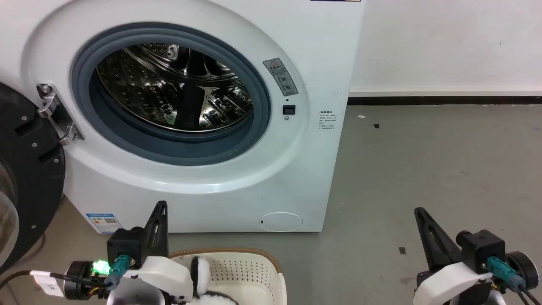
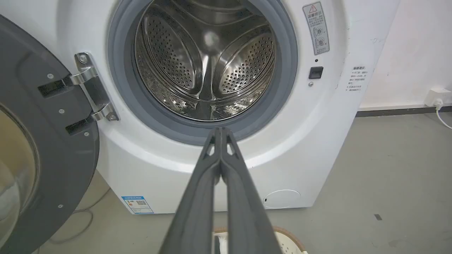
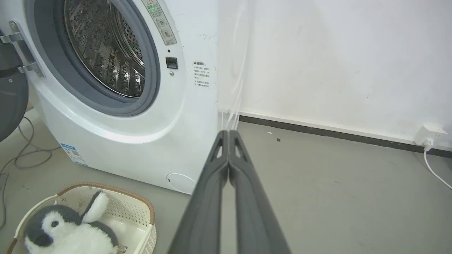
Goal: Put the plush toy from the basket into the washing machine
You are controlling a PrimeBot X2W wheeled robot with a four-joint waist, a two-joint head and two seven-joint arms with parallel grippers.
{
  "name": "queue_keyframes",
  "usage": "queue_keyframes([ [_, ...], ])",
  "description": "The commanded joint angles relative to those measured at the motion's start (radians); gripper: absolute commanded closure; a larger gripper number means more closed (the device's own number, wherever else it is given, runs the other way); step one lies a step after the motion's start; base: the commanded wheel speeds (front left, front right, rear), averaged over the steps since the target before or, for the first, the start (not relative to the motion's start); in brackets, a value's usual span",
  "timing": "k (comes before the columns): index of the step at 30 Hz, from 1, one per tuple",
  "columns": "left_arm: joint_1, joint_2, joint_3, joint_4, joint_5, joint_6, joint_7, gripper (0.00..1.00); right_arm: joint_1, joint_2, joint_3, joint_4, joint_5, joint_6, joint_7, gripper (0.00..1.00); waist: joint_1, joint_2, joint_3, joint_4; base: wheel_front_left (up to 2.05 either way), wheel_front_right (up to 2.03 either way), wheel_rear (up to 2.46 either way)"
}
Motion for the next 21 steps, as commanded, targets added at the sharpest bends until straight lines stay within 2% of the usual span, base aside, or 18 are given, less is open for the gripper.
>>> queue_keyframes([
  [1, 0.014, 0.000, 0.001, -0.004, 0.002, -0.004, 0.000, 1.00, -0.013, 0.000, 0.000, 0.003, -0.008, 0.001, 0.000, 1.00, 0.0001, 0.0001, 0.000, 0.000, 0.00, 0.00, 0.00],
  [21, 0.014, 0.000, 0.001, -0.004, 0.002, -0.004, 0.000, 1.00, -0.013, 0.000, 0.000, 0.003, -0.008, 0.001, 0.000, 1.00, 0.0001, 0.0001, 0.000, 0.000, 0.00, 0.00, 0.00],
])
